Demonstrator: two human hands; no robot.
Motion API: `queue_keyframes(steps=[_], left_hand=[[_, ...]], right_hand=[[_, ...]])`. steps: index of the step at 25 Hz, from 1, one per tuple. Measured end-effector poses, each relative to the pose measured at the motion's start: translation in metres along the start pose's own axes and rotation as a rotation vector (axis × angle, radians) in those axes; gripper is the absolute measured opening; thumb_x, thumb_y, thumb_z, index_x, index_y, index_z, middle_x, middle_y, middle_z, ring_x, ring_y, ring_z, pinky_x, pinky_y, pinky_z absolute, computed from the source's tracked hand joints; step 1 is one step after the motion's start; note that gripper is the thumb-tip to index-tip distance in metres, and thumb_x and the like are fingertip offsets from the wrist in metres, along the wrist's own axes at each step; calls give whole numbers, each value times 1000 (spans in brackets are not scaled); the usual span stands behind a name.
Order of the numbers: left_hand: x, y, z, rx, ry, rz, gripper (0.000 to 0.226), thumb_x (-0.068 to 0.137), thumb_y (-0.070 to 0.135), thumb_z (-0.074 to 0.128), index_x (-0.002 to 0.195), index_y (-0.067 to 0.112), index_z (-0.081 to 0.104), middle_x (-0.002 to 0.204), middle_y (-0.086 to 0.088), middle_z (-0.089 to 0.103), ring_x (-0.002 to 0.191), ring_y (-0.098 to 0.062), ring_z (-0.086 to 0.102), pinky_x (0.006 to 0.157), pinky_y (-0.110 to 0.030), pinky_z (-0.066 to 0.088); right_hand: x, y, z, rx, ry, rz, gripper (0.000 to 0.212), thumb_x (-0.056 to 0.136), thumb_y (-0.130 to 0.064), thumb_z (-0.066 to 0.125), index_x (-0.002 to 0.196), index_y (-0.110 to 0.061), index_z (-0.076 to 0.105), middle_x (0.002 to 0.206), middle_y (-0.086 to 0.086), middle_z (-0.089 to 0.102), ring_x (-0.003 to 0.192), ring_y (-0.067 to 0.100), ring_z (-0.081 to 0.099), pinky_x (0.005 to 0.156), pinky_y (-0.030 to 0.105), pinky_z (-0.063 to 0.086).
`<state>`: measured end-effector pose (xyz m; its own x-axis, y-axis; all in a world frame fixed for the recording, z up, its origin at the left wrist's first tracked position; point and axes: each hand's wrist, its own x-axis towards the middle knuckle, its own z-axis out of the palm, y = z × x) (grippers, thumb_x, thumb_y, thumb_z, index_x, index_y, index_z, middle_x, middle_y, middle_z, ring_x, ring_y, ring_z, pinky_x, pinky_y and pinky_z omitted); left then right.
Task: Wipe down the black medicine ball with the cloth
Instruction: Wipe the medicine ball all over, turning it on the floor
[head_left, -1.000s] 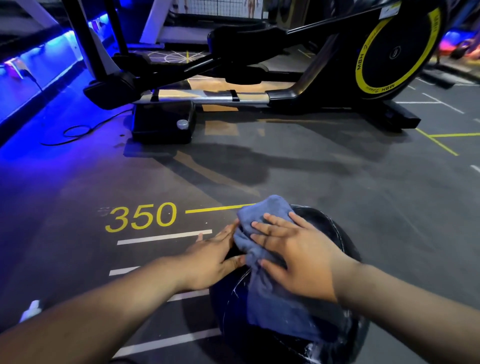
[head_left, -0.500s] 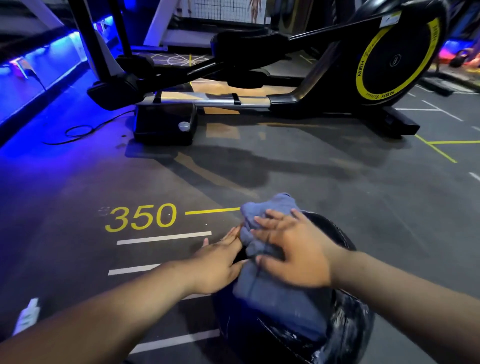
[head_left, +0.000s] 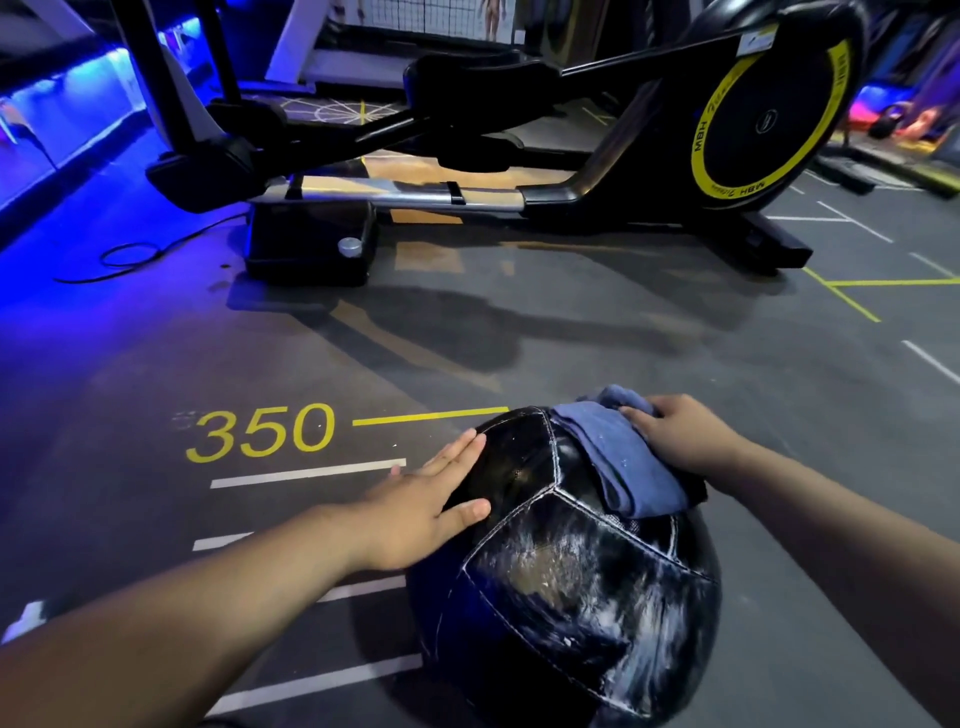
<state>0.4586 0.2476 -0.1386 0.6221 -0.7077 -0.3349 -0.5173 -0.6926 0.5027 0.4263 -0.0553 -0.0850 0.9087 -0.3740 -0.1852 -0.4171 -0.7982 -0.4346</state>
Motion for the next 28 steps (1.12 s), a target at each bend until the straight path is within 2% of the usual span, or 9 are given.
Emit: queue_keyframes(steps=[3, 7, 10, 12, 16, 19, 21, 24, 28], left_hand=[[0, 1, 5, -32, 12, -11, 70, 101, 52, 30, 149, 41, -20, 153, 28, -30, 147, 0, -9, 121, -54, -1], [1, -1, 5, -24, 12, -42, 68, 102, 48, 29, 152, 34, -15, 155, 23, -24, 146, -2, -10, 120, -53, 0], [2, -4, 3, 31, 12, -69, 51, 101, 35, 32, 150, 22, 28, 161, 9, 16, 149, -14, 12, 120, -51, 9], [1, -4, 4, 0, 23, -63, 58, 94, 43, 29, 148, 25, 31, 159, 5, 25, 148, -18, 22, 120, -52, 10], [5, -8, 4, -36, 18, -49, 67, 100, 55, 26, 153, 37, -12, 154, 27, -21, 149, -5, 0, 122, -50, 7], [6, -10, 3, -95, 22, -4, 66, 98, 59, 26, 147, 48, -17, 150, 37, -25, 149, -2, 1, 122, -49, 7], [6, -9, 5, -106, 32, -15, 63, 99, 58, 23, 146, 49, -18, 149, 38, -25, 149, -2, 2, 122, -49, 7], [3, -5, 7, -74, 36, -61, 60, 101, 53, 18, 148, 47, -18, 153, 33, -23, 149, -6, 6, 122, -49, 7], [-2, -7, 5, -84, 79, -86, 60, 104, 37, 26, 151, 44, -12, 161, 21, -2, 148, -14, 20, 119, -49, 18]], right_hand=[[-6, -7, 0, 76, -65, -30, 23, 93, -34, 51, 104, -22, 68, 108, 4, 71, 103, 23, 62, 86, 30, 45], [-52, -49, 21, -117, 6, -681, 33, 89, -32, 53, 119, -26, 65, 129, -4, 63, 124, 17, 54, 105, 38, 40], [-88, -65, 54, -500, -1, -970, 51, 85, -43, 48, 131, -25, 57, 142, -6, 53, 137, 17, 42, 114, 49, 27], [-89, -63, 58, -523, 18, -955, 54, 87, -47, 43, 135, -25, 54, 144, -7, 50, 139, 16, 38, 115, 49, 24], [-62, -34, 35, -298, 126, -596, 60, 89, -54, 31, 137, -25, 50, 148, -8, 46, 140, 12, 37, 113, 46, 31], [-51, -8, 15, -17, 197, -353, 40, 94, -40, 49, 128, -21, 59, 135, -4, 59, 126, 17, 53, 99, 24, 40], [-55, -4, 12, 21, 224, -305, 34, 95, -29, 54, 127, -19, 60, 135, -1, 60, 126, 20, 53, 97, 21, 38], [-80, -15, 29, -189, 204, -561, 46, 95, -33, 47, 136, -14, 52, 146, 2, 48, 139, 23, 39, 114, 42, 30], [-109, -31, 60, -574, 135, -1050, 48, 94, -42, 42, 135, -22, 54, 148, -1, 46, 141, 25, 35, 112, 48, 24]])
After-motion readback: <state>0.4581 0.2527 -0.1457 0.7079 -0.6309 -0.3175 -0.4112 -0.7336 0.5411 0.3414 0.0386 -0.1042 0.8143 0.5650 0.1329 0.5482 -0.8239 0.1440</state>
